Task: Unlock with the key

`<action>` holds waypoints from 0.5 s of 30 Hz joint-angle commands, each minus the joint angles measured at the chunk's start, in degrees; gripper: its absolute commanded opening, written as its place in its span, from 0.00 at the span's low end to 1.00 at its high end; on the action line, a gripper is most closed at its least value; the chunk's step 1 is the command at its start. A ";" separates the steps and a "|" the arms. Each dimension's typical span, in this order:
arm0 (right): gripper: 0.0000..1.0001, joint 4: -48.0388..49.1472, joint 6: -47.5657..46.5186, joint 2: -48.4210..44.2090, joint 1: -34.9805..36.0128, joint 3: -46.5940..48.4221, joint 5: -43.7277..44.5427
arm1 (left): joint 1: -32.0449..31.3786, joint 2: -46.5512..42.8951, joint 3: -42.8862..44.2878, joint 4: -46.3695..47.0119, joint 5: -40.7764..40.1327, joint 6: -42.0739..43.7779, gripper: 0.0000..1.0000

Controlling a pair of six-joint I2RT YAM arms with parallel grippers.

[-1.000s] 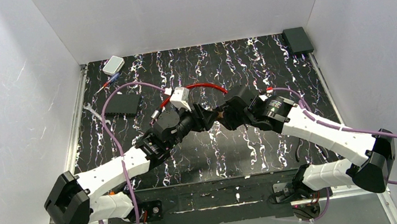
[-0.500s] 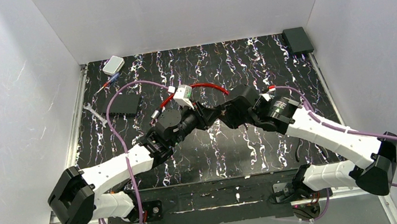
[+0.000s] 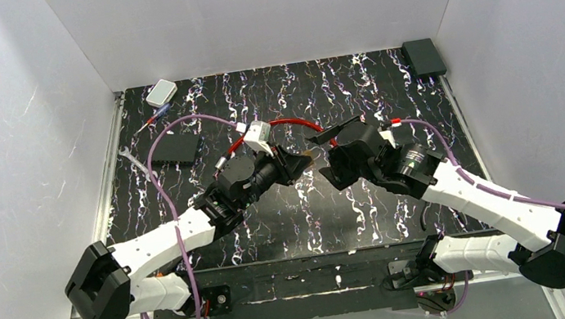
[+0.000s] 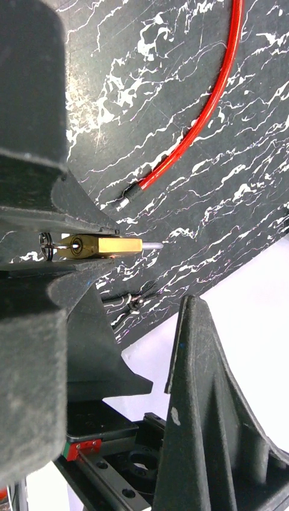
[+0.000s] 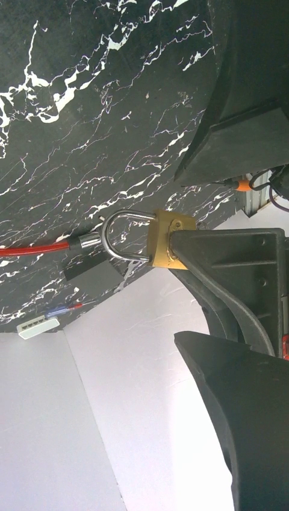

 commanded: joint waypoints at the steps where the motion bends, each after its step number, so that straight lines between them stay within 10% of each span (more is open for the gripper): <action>1: 0.98 0.06 -1.38 -2.00 0.05 -0.38 2.81 | 0.13 -3.85 -0.70 1.13 -0.97 2.28 0.00; 15: 0.97 26.70 -46.73 -19.54 0.05 -13.42 1.89 | 1.32 -13.29 -3.17 -2.26 4.51 1.12 0.00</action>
